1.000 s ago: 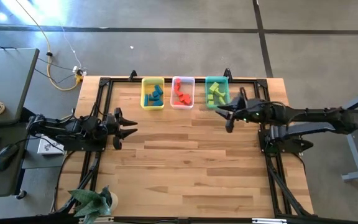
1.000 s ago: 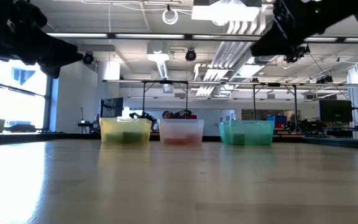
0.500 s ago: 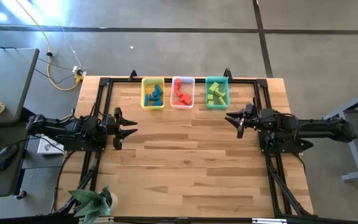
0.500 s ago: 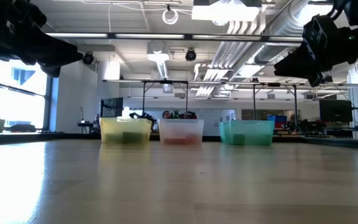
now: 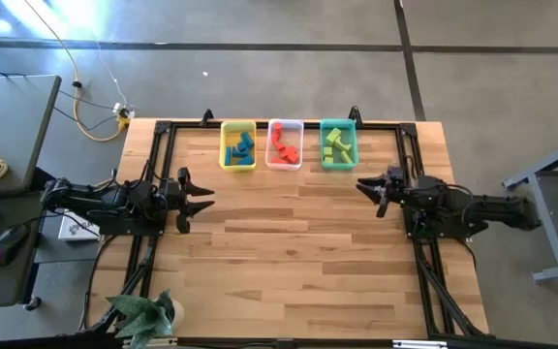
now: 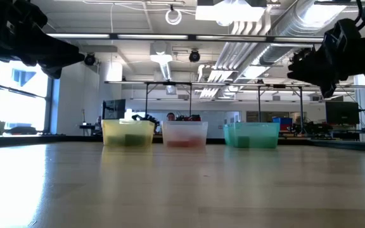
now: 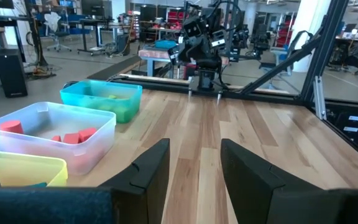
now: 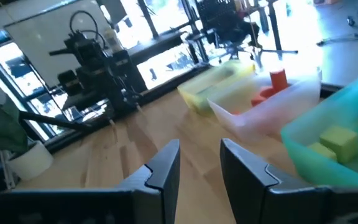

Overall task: Sort & place blocks by color
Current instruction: Return to Home Position

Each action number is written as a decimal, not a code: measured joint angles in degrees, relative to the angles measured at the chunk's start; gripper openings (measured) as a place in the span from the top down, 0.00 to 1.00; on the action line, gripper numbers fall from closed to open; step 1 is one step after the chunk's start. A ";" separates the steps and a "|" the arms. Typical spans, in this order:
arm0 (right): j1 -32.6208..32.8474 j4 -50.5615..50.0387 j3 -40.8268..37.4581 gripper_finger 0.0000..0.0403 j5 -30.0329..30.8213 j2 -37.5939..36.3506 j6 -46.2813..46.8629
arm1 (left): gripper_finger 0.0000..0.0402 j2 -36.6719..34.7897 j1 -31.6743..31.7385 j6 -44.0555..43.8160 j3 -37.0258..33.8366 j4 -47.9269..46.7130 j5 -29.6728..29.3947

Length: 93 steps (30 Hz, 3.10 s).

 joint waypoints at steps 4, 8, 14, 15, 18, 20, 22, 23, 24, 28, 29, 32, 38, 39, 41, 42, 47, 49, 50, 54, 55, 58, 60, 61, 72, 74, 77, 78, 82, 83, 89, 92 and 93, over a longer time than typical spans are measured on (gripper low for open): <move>0.00 0.08 -0.05 0.74 -0.87 -2.37 -1.68 | 0.67 0.00 0.00 0.00 0.00 0.00 0.02; 0.00 0.05 -0.05 0.74 -0.87 -3.33 -2.72 | 0.67 0.01 0.00 0.00 0.00 0.02 0.02; 0.00 0.21 -0.05 0.74 1.90 -3.42 -0.67 | 0.67 0.00 0.00 0.00 0.00 0.02 0.02; 0.00 0.21 -0.05 0.74 1.85 -3.42 -0.44 | 0.67 0.00 0.00 -0.02 0.00 0.02 0.02; 0.00 0.18 -0.05 0.74 1.21 -3.41 -1.61 | 0.67 0.00 0.00 0.00 0.00 0.02 0.02; 0.00 0.15 -0.05 0.74 0.69 -3.42 -3.75 | 0.67 0.00 0.00 0.00 0.00 0.02 0.02; 0.00 0.13 -0.05 0.74 0.61 -3.40 -5.92 | 0.67 0.00 0.00 -0.01 0.00 0.02 0.02; 0.01 0.13 -0.05 0.74 0.58 -3.40 -6.94 | 0.67 0.00 0.00 -0.02 0.00 0.02 0.02; 0.00 0.13 -0.05 0.74 0.57 -3.40 -7.71 | 0.67 0.02 0.00 -0.02 0.00 0.02 0.02; 0.00 0.11 -0.05 0.74 0.58 -3.40 -9.44 | 0.67 0.00 0.00 -0.02 0.00 0.02 0.02; 0.02 0.11 -0.05 0.74 0.58 -3.40 -9.41 | 0.67 0.00 -0.01 -0.01 0.00 0.02 0.02; 0.00 0.11 -0.05 0.74 0.57 -3.40 -8.92 | 0.67 0.01 0.00 -0.02 0.00 0.02 0.02; 0.00 0.11 -0.05 0.74 0.56 -3.40 -9.42 | 0.67 0.00 0.00 -0.02 0.00 0.02 0.02; 0.01 0.11 -0.05 0.74 0.56 -3.40 -9.37 | 0.67 0.02 0.00 -0.02 0.00 0.02 0.02; 0.00 0.11 -0.05 0.74 0.56 -3.40 -8.96 | 0.67 0.00 -0.01 -0.02 0.00 0.02 0.02; 0.01 0.11 -0.05 0.74 0.54 -3.40 -8.98 | 0.67 0.00 0.00 -0.02 0.00 0.02 0.02; 0.02 0.11 -0.05 0.74 0.54 -3.40 -8.98 | 0.67 0.00 -0.01 -0.02 0.00 0.01 0.03; 0.00 0.11 -0.05 0.74 0.54 -3.40 -8.98 | 0.67 0.00 0.00 -0.02 0.00 0.02 0.04; 0.00 0.11 -0.05 0.74 0.54 -3.40 -8.98 | 0.67 0.00 0.00 -0.02 0.00 0.01 0.04; 0.01 0.08 -0.05 0.74 0.54 -3.40 -8.98 | 0.67 0.02 -0.01 -0.02 0.00 0.01 0.02; 0.00 0.08 -0.05 0.74 0.54 -3.40 -8.98 | 0.67 0.01 0.00 -0.02 0.00 0.00 0.03; 0.00 0.08 -0.05 0.74 0.54 -3.40 -8.98 | 0.67 0.00 -0.02 -0.02 0.00 0.02 0.04; 0.02 0.08 -0.05 0.74 0.52 -3.40 -8.98 | 0.67 0.00 -0.02 -0.02 0.00 0.02 0.04; 0.00 0.08 -0.05 0.74 0.52 -3.40 -8.98 | 0.67 0.00 -0.01 -0.02 0.00 0.01 0.03; 0.00 0.08 -0.05 0.74 0.52 -3.40 -8.98 | 0.67 0.02 0.00 -0.02 0.00 0.02 0.03; 0.02 0.08 -0.05 0.74 0.52 -3.40 -8.98 | 0.67 0.00 -0.01 -0.02 0.00 0.00 0.03; 0.01 0.08 -0.05 0.74 0.52 -3.40 -8.98 | 0.67 0.00 -0.02 -0.02 0.00 0.00 0.02; 0.02 0.08 -0.05 0.74 0.52 -3.40 -8.98 | 0.67 0.00 0.00 -0.02 0.00 0.00 0.02; 0.00 0.08 -0.05 0.74 0.52 -3.40 -8.98 | 0.67 0.01 -0.02 -0.02 0.00 0.02 0.03; 0.01 0.08 -0.05 0.74 0.52 -3.40 -8.98 | 0.67 0.00 -0.02 -0.02 0.00 0.00 0.02; 0.00 0.08 -0.05 0.74 0.52 -3.39 -8.98 | 0.67 0.00 0.00 -0.02 0.00 0.01 0.02; 0.01 0.08 -0.05 0.74 0.52 -3.39 -8.98 | 0.67 0.00 -0.01 -0.02 0.00 0.00 0.04; 0.00 0.08 -0.05 0.74 0.52 -3.38 -8.98 | 0.67 0.01 0.00 -0.02 0.01 0.01 0.04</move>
